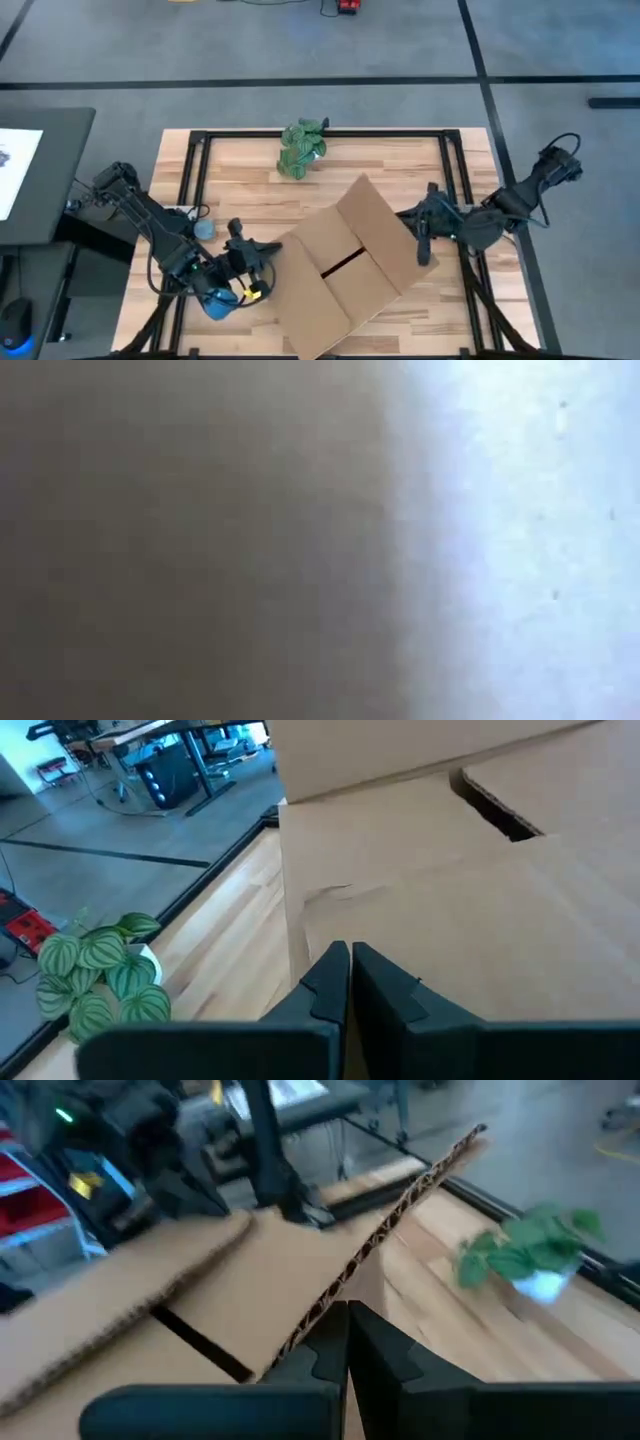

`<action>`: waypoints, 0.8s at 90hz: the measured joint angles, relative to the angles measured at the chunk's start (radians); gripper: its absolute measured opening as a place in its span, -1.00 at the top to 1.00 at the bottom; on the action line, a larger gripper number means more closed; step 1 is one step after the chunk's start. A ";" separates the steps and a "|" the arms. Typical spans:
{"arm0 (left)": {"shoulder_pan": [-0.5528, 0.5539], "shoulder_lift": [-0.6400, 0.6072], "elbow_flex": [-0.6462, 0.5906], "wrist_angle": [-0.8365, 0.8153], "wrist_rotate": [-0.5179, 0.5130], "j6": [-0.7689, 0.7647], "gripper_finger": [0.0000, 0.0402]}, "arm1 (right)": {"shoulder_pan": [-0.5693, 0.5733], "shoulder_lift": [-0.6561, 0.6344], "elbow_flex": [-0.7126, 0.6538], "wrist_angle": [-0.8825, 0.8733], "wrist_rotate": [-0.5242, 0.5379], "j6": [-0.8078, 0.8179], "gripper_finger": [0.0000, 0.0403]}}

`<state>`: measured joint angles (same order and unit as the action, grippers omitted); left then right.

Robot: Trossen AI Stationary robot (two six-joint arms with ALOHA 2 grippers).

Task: Wrap mug
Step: Close the cardboard box

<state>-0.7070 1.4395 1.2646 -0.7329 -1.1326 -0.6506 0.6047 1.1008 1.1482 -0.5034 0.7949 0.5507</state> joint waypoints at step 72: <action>0.150 0.002 -0.001 -0.015 -0.046 0.191 1.00 | -0.053 0.025 0.080 0.031 -0.127 -0.137 1.00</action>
<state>-0.5568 1.4418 1.2633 -0.7477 -1.1784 -0.4595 0.5519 1.1258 1.2284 -0.4725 0.6678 0.4141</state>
